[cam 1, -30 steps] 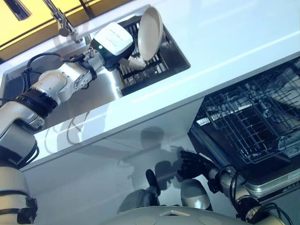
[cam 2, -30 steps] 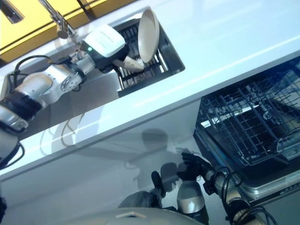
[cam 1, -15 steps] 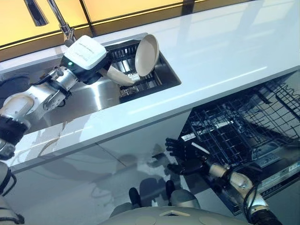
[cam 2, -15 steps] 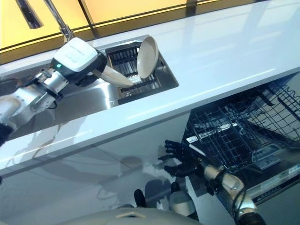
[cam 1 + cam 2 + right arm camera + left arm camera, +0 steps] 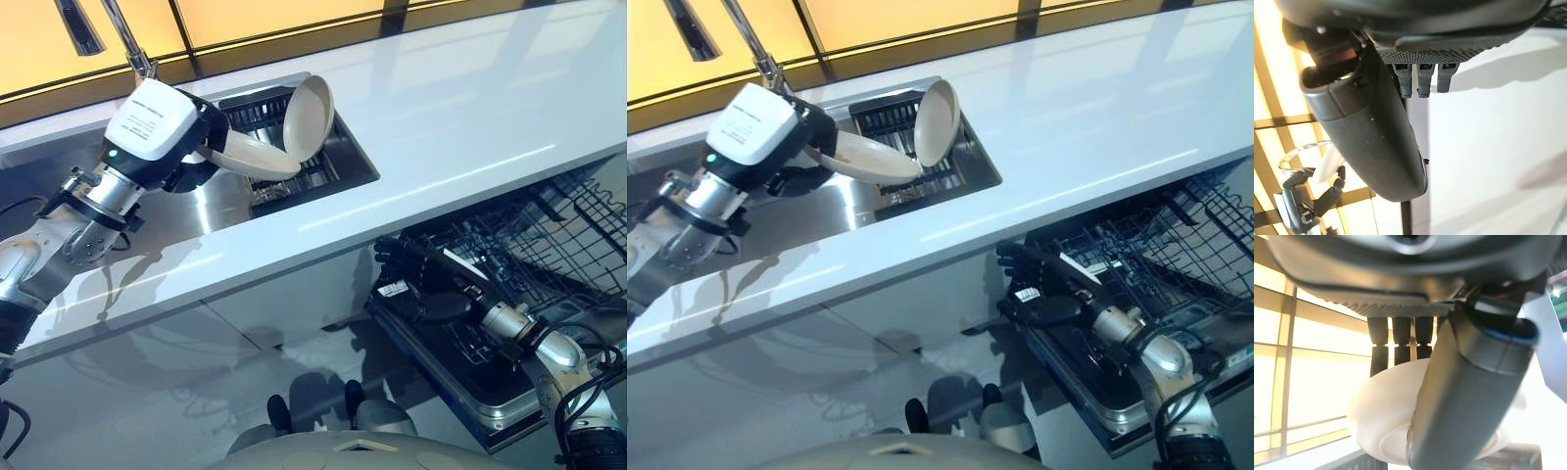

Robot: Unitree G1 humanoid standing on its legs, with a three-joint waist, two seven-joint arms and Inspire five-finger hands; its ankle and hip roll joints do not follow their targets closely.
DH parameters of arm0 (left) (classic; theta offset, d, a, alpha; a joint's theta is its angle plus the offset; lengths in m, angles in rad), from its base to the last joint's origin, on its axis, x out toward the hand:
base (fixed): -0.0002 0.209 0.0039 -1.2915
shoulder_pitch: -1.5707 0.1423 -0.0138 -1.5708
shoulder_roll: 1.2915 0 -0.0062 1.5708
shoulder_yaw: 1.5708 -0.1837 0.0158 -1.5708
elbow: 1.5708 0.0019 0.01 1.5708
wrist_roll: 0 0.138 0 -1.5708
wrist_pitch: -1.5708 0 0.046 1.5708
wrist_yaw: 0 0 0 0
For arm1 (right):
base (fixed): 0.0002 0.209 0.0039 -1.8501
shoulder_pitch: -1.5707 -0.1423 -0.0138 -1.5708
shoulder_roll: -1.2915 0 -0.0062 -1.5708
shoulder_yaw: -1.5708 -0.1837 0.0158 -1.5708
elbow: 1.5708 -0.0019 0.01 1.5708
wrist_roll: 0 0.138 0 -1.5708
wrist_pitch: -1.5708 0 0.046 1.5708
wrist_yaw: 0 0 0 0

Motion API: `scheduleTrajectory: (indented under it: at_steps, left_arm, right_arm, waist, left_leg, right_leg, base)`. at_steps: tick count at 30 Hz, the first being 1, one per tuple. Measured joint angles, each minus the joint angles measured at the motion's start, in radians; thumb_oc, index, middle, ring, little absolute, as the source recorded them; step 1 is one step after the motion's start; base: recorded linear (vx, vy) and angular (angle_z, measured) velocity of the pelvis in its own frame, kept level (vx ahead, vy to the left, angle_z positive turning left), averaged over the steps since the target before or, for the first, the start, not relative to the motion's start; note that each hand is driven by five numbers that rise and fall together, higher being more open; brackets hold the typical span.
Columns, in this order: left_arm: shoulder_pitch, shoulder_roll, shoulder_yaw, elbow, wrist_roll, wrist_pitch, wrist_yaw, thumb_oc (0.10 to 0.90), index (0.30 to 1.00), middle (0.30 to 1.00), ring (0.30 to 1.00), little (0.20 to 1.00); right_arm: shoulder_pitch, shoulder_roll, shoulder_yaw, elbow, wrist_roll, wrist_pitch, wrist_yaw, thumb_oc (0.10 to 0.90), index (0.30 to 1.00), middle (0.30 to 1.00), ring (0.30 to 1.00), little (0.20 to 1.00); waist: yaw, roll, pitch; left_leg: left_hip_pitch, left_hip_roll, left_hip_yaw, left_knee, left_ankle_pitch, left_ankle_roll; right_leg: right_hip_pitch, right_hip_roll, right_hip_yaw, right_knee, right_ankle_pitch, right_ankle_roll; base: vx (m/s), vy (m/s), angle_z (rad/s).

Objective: Pick up plates and place into dishwasher.

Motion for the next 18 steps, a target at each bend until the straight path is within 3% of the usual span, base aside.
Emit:
scheduleTrajectory:
  at_steps: [8, 12, 18]
  left_arm:
    - [0.014, -0.069, 0.039, -0.101, -0.126, -0.029, -0.1, 0.1, 0.3, 0.3, 0.3, 0.2]
    - [0.014, -0.106, 0.039, -0.117, -0.139, -0.019, -0.13, 0.1, 0.3, 0.3, 0.3, 0.2]
    - [0.013, -0.119, 0.039, -0.121, -0.168, -0.01, -0.162, 0.1, 0.3, 0.3, 0.3, 0.2]
  right_arm:
    - [-0.043, 0.014, -0.039, -0.087, 0.028, -0.165, -0.125, 0.8, 0.9, 0.9, 0.9, 0.9]
    - [-0.065, 0.051, -0.043, -0.128, 0.08, -0.207, -0.166, 0.8, 0.9, 0.9, 0.9, 0.9]
    - [-0.1, 0.06, -0.041, -0.142, 0.137, -0.224, -0.168, 0.8, 0.9, 0.9, 0.9, 0.9]
  waist:
    - [0.001, 0.019, -0.02]
    - [0.0, 0.036, -0.033]
    - [0.003, 0.04, -0.036]
  left_leg:
    - [0.002, 0.0, 0.008, 0.001, -0.004, -0.001]
    - [0.0, -0.001, 0.009, 0.0, -0.006, -0.001]
    - [0.0, 0.0, 0.009, 0.001, -0.006, -0.001]
  right_leg:
    - [-0.006, 0.0, 0.013, -0.001, 0.0, 0.0]
    - [-0.008, 0.0, 0.015, -0.002, 0.0, 0.0]
    - [-0.007, 0.001, 0.014, -0.002, 0.0, 0.001]
  base:
    - [0.0, 0.022, -0.05]
    - [0.0, 0.007, -0.01]
    - [0.0, 0.0, 0.0]
